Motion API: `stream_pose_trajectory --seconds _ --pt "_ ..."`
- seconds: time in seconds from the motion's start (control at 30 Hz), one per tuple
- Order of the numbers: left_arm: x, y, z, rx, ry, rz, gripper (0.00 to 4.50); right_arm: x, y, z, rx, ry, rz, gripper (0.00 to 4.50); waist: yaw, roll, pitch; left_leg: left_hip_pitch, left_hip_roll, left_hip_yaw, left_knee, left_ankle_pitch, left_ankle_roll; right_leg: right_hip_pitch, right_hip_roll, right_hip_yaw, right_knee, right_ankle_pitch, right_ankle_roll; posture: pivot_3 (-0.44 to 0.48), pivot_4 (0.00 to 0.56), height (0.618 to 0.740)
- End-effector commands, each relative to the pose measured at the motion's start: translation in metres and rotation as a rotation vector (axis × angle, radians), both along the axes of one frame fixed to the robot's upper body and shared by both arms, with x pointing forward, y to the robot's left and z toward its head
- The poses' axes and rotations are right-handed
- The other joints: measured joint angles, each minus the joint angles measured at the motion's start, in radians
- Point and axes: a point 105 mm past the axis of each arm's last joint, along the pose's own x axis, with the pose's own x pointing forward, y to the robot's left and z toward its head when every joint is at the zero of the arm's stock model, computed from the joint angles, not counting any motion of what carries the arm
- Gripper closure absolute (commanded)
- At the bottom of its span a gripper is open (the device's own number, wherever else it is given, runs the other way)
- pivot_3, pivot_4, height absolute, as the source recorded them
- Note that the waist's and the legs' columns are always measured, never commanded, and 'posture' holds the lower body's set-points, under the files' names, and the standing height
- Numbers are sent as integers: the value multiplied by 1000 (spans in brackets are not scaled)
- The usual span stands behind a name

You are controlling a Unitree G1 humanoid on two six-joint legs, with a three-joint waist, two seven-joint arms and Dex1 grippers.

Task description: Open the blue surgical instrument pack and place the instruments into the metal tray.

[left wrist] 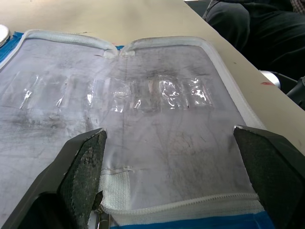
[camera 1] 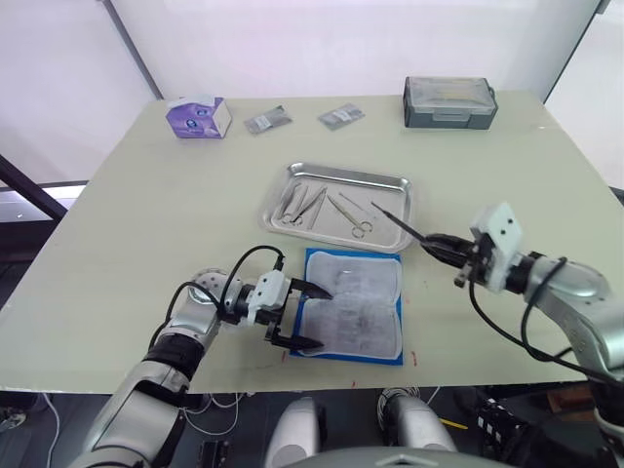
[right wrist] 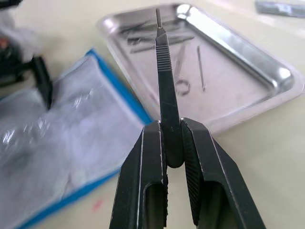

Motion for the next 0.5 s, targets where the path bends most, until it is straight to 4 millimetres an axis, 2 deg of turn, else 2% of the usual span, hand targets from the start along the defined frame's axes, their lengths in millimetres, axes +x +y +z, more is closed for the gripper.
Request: stream_pose_trajectory --seconds 0.03,0.27,0.5 --pt "-23 8 -34 87 156 -31 0 21 15 10 -4 -23 -45 4481 -1 1 0 0 0 0 0 0 0 0 0 1 0 0 0 0 150 731" --pt "-21 5 -33 81 149 -33 0 63 38 9 -61 -9 -110 4481 -2 2 0 0 0 0 0 0 0 0 1 1 0 0 0 0 150 731" --pt "-22 5 -33 77 147 -29 0 94 46 -2 -55 112 -155 4481 1 3 0 -2 0 0 0 0 0 -3 1 3 2 0 -1 0 150 731"
